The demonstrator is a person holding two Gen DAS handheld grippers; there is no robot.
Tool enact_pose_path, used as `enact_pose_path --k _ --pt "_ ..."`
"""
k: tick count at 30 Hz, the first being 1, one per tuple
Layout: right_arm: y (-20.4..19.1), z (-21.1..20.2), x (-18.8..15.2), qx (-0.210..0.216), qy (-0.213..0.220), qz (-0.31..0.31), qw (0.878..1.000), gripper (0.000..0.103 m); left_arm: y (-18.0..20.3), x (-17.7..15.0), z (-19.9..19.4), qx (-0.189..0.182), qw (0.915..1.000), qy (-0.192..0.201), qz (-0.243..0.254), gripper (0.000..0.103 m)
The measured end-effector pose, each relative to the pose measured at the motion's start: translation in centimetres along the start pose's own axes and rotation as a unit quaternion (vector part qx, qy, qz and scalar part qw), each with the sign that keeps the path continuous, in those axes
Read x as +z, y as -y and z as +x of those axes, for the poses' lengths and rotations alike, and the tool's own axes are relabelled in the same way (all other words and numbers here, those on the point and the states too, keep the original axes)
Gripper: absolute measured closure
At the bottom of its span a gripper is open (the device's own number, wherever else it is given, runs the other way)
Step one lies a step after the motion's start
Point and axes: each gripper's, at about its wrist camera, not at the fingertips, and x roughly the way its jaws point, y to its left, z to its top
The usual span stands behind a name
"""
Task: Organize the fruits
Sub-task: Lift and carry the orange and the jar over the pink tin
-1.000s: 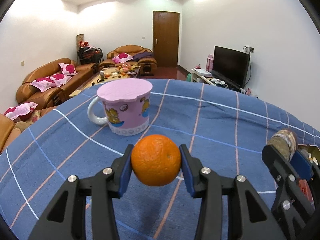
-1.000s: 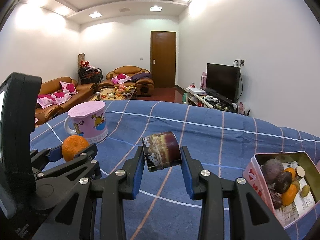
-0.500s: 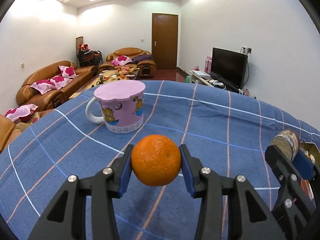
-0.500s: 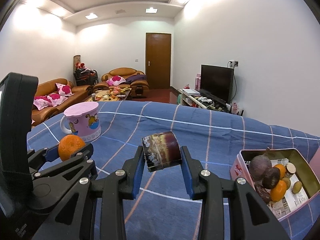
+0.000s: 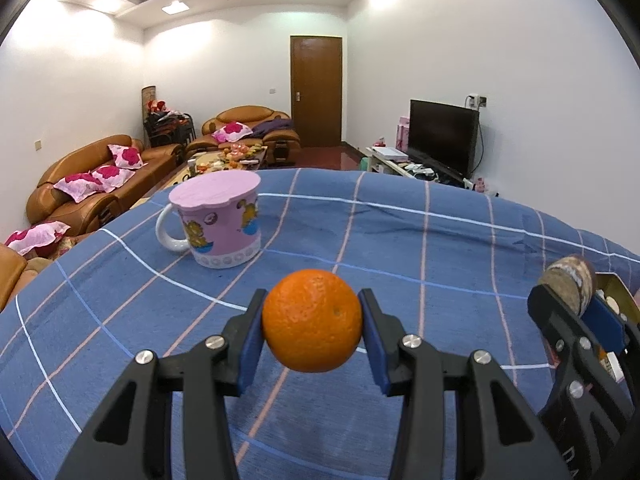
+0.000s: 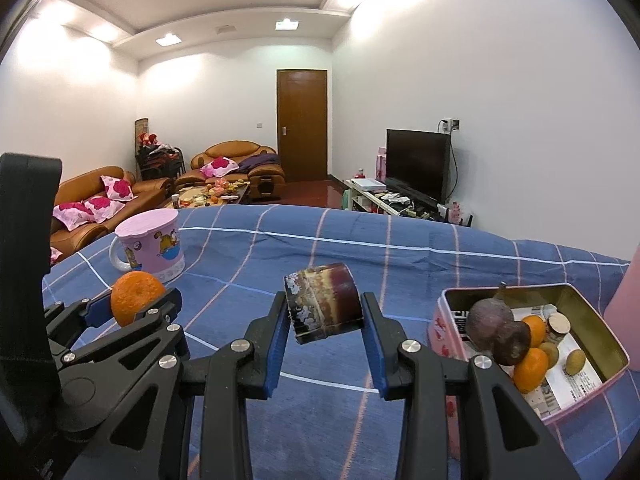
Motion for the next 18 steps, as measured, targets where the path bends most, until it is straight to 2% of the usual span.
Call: enact_pose_path --k 6,18 --pt "1.4 -0.5 -0.2 -0.002 0.001 0.022 1.0 0.066 1.2 -0.1 -0.4 -0.014 0.9998 0.005 0.015 0.056" --pt "3.4 -2.3 -0.7 -0.018 0.012 0.017 1.0 0.066 3.9 -0.6 -1.6 -0.035 0.9989 0.014 0.029 0.056"
